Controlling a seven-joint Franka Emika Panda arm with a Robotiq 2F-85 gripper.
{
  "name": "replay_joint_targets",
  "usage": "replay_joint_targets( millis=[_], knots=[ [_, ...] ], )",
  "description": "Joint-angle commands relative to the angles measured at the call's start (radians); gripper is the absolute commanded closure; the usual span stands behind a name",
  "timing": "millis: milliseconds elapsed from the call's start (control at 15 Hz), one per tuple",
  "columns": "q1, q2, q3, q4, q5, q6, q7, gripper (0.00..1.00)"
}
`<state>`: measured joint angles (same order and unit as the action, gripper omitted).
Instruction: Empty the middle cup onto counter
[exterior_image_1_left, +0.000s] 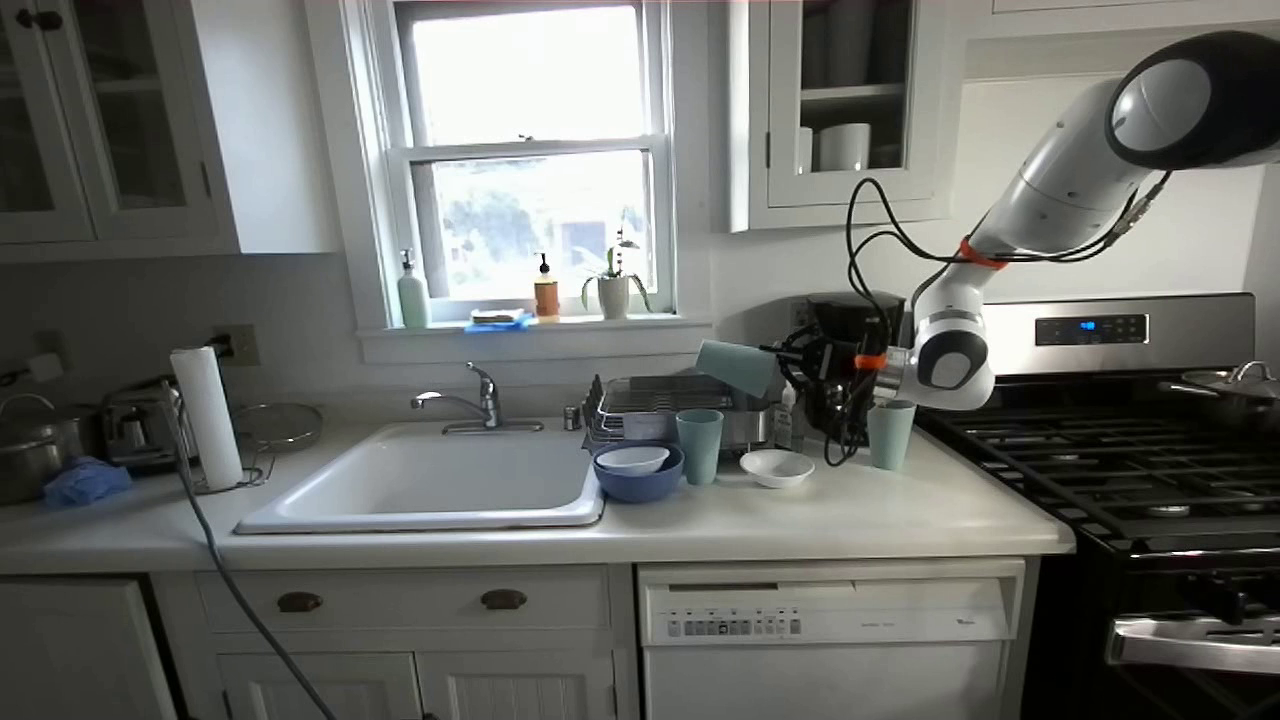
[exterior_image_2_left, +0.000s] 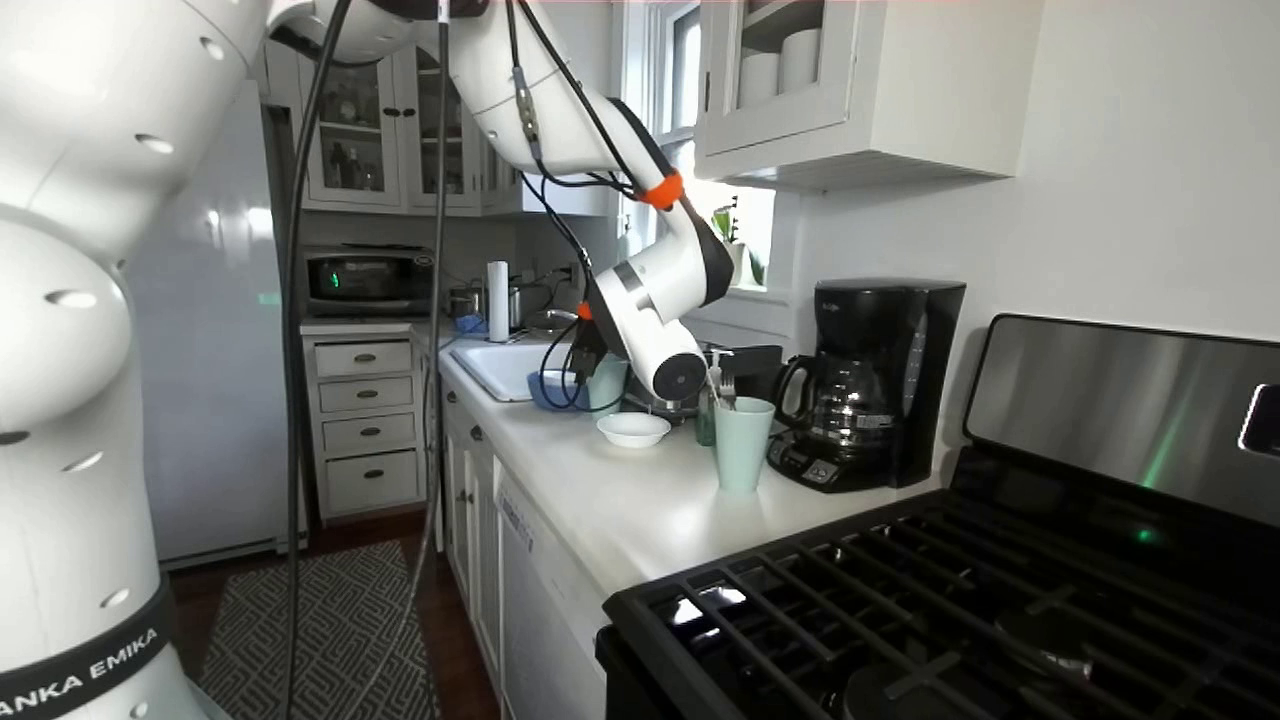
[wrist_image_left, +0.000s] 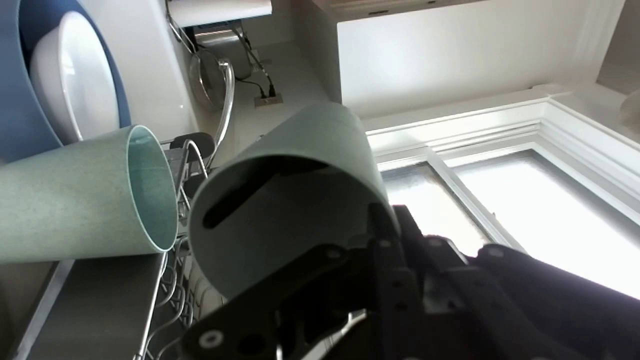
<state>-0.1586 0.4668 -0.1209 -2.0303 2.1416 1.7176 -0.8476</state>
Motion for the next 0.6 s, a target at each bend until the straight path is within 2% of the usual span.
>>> replay_joint_targets(
  millis=[0, 333, 533],
  knots=[
    [-0.004, 0.013, -0.015, -0.002, 0.011, -0.081, 0.003, 0.99],
    [-0.025, 0.050, -0.022, -0.001, -0.005, -0.219, 0.011, 0.99],
    [-0.026, 0.073, -0.031, 0.003, 0.004, -0.256, 0.015, 0.99]
  ],
)
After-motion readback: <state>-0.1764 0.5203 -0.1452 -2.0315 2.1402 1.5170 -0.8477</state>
